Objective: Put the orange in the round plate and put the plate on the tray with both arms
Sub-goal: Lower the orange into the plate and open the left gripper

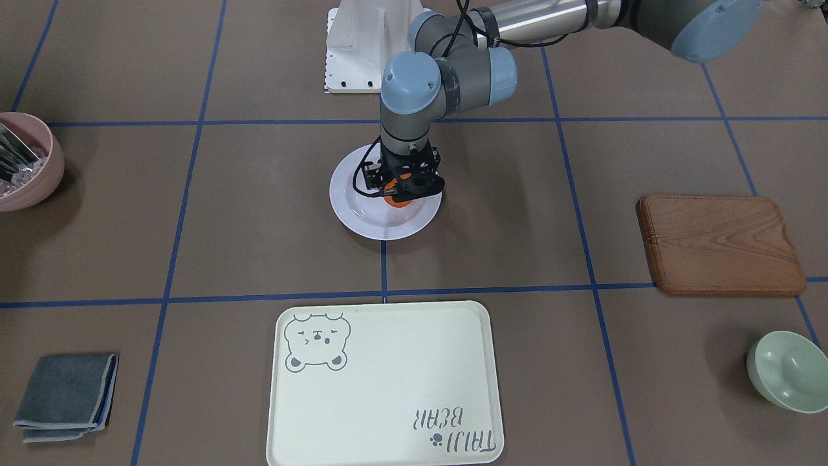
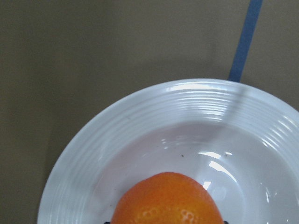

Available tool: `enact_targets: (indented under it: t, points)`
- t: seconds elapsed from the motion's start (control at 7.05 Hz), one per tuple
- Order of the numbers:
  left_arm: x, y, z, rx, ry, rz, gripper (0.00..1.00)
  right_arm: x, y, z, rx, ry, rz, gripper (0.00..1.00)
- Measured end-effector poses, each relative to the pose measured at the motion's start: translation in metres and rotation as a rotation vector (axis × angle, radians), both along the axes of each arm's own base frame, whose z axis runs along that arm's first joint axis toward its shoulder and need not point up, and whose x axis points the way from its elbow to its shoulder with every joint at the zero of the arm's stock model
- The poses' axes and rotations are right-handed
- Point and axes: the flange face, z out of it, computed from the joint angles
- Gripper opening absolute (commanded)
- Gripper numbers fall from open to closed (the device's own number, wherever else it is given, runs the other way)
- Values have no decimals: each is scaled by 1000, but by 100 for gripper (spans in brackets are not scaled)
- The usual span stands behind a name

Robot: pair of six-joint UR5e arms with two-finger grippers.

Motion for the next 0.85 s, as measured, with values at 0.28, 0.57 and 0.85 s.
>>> enact_targets:
  t: [0.28, 0.57, 0.85]
  points:
    - [1, 1, -2, 6, 11, 0, 99, 0, 0, 0, 0, 0, 0, 100]
    - [-7, 6, -13, 21, 38, 5, 99, 0, 0, 0, 0, 0, 0, 100]
    - [-25, 5, -24, 45, 66, 0, 99, 0, -2, -6, 8, -1, 2, 100]
